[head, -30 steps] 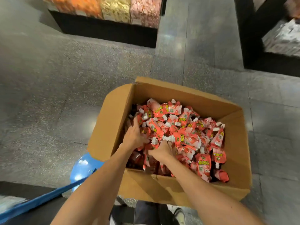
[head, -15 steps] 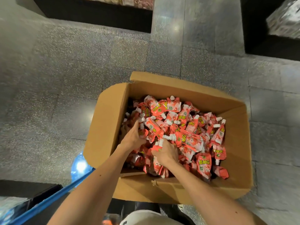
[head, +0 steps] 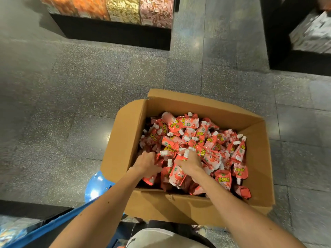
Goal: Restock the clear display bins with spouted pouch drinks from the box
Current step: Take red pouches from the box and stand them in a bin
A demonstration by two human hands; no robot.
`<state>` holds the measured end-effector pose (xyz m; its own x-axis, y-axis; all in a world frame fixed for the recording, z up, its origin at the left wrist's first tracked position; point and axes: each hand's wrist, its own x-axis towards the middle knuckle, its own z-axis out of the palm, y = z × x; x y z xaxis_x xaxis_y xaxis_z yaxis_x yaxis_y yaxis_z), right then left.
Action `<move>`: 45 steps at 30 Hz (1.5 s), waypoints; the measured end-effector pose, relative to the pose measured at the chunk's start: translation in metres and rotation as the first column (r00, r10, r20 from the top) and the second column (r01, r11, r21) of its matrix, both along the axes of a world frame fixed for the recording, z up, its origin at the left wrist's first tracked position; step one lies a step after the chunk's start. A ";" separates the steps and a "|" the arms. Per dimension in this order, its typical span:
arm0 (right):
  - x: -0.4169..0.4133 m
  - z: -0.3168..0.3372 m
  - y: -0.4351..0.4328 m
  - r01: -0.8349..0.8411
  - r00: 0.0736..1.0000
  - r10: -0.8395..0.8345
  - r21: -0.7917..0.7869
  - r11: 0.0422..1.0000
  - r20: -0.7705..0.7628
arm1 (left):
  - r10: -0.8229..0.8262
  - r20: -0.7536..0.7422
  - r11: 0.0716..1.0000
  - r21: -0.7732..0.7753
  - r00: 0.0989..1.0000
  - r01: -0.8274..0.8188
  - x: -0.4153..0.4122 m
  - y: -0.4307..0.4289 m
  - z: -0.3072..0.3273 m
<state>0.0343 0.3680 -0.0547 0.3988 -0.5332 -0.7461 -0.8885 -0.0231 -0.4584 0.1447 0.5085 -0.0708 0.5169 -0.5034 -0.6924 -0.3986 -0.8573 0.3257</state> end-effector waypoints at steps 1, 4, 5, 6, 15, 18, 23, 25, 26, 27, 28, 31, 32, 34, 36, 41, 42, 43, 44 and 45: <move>-0.001 0.002 -0.002 -0.009 1.000 0.009 0.006 1.000 0.020 | 0.067 -0.048 0.997 -0.031 0.997 -0.068 -0.003 0.004 0.003; -0.001 0.011 -0.008 -0.019 0.996 0.015 0.041 0.999 0.087 | 0.192 -0.151 0.968 -0.131 0.970 -0.213 -0.006 0.017 0.008; -0.001 0.015 -0.011 -0.027 0.994 0.021 0.053 0.998 0.107 | 0.247 -0.168 0.950 -0.151 0.954 -0.272 -0.004 0.021 0.013; 0.001 0.021 -0.013 -0.043 0.991 0.034 0.070 0.997 0.126 | 0.302 -0.191 0.921 -0.193 0.934 -0.338 -0.003 0.023 0.022; 0.024 0.115 -0.054 -0.206 0.872 0.115 0.145 0.968 0.475 | 0.347 -0.720 0.505 -0.396 0.601 -0.767 -0.019 -0.002 0.128; 0.023 0.152 -0.065 -0.287 0.820 0.155 0.162 0.944 0.551 | 0.329 -0.768 0.431 -0.394 0.549 -0.812 -0.030 -0.001 0.162; 0.010 0.212 -0.060 -0.438 0.708 0.193 0.208 0.875 0.679 | 0.350 -0.770 0.304 -0.446 0.534 -0.842 -0.071 0.020 0.209; -0.004 0.231 -0.045 -0.512 0.655 0.216 0.215 0.832 0.724 | 0.382 -0.779 0.202 -0.454 0.496 -0.868 -0.102 0.036 0.230; -0.012 0.239 -0.036 -0.546 0.636 0.221 0.229 0.806 0.739 | 0.403 -0.781 0.156 -0.455 0.477 -0.877 -0.122 0.044 0.239; -0.023 0.245 -0.025 -0.579 0.620 0.222 0.248 0.777 0.752 | 0.396 -0.791 0.116 -0.461 0.467 -0.880 -0.140 0.055 0.243; -0.034 0.251 -0.014 -0.610 0.609 0.220 0.273 0.744 0.762 | 0.402 -0.800 0.059 -0.463 0.446 -0.884 -0.163 0.065 0.250; -0.068 0.265 0.035 -0.729 0.561 0.283 0.302 0.614 0.778 | 0.427 -0.822 -0.110 -0.461 0.377 -0.880 -0.234 0.102 0.270; -0.080 0.269 0.055 -0.762 0.546 0.300 0.315 0.566 0.782 | 0.446 -0.823 -0.170 -0.464 0.352 -0.870 -0.260 0.113 0.279; -0.107 0.280 0.106 -0.824 0.503 0.337 0.325 0.463 0.796 | 0.510 -0.815 -0.329 -0.481 0.277 -0.813 -0.312 0.147 0.292; -0.129 0.287 0.149 -0.867 0.451 0.352 0.309 0.390 0.821 | 0.558 -0.794 -0.420 -0.522 0.242 -0.743 -0.351 0.176 0.298; -0.208 0.311 0.261 -0.978 0.195 0.430 0.143 0.150 0.882 | 0.598 -0.785 -0.609 -0.577 0.161 -0.544 -0.467 0.247 0.323; -0.224 0.314 0.285 -0.988 0.139 0.442 0.096 0.118 0.886 | 0.591 -0.795 -0.648 -0.570 0.139 -0.505 -0.491 0.258 0.329; -0.242 0.317 0.309 -0.993 0.096 0.460 0.052 0.106 0.883 | 0.592 -0.799 -0.680 -0.566 0.107 -0.466 -0.513 0.273 0.331; -0.260 0.319 0.333 -0.993 0.075 0.486 0.020 0.117 0.871 | 0.594 -0.801 -0.710 -0.567 0.077 -0.418 -0.535 0.288 0.333; -0.278 0.320 0.357 -0.992 0.066 0.506 0.000 0.128 0.860 | 0.589 -0.807 -0.744 -0.562 0.041 -0.361 -0.556 0.304 0.334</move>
